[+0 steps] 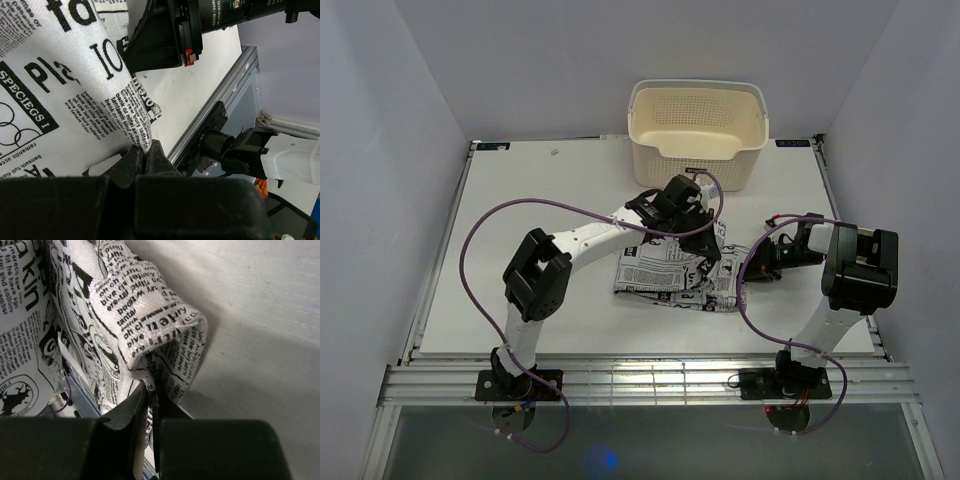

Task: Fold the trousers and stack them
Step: Fold the trousers

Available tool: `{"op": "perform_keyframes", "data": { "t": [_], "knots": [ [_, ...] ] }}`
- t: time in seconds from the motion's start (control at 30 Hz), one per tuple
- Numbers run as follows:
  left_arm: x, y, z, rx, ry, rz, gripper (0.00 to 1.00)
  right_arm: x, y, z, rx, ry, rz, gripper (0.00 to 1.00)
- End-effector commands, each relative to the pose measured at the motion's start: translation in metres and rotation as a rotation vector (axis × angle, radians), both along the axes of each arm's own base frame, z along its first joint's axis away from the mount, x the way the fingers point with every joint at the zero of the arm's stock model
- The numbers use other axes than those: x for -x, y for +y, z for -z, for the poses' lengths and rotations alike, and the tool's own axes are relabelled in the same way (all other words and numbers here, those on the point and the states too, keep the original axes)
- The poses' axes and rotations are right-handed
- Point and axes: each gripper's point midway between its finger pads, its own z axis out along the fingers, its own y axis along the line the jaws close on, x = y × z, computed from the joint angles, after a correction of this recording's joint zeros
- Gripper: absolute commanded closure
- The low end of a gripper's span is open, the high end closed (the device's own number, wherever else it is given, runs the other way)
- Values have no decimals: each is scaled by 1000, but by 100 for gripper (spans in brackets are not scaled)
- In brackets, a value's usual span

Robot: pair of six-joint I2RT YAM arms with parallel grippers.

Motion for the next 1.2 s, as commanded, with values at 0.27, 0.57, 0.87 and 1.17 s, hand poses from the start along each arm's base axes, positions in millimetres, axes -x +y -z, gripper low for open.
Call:
{"op": "perform_keyframes", "data": {
  "t": [0.27, 0.57, 0.87, 1.17],
  "knots": [
    [-3, -38, -12, 48, -48, -6, 100, 0, 0, 5, 46, -29, -20, 92],
    [9, -56, -4, 54, -17, 18, 100, 0, 2, 6, 41, -27, -22, 92],
    [28, -66, 9, 40, 26, 40, 100, 2, 2, 6, 38, -29, -20, 92],
    [22, -71, 25, 22, 24, 17, 59, 1, 2, 3, 42, -39, -23, 92]
  ]
}}
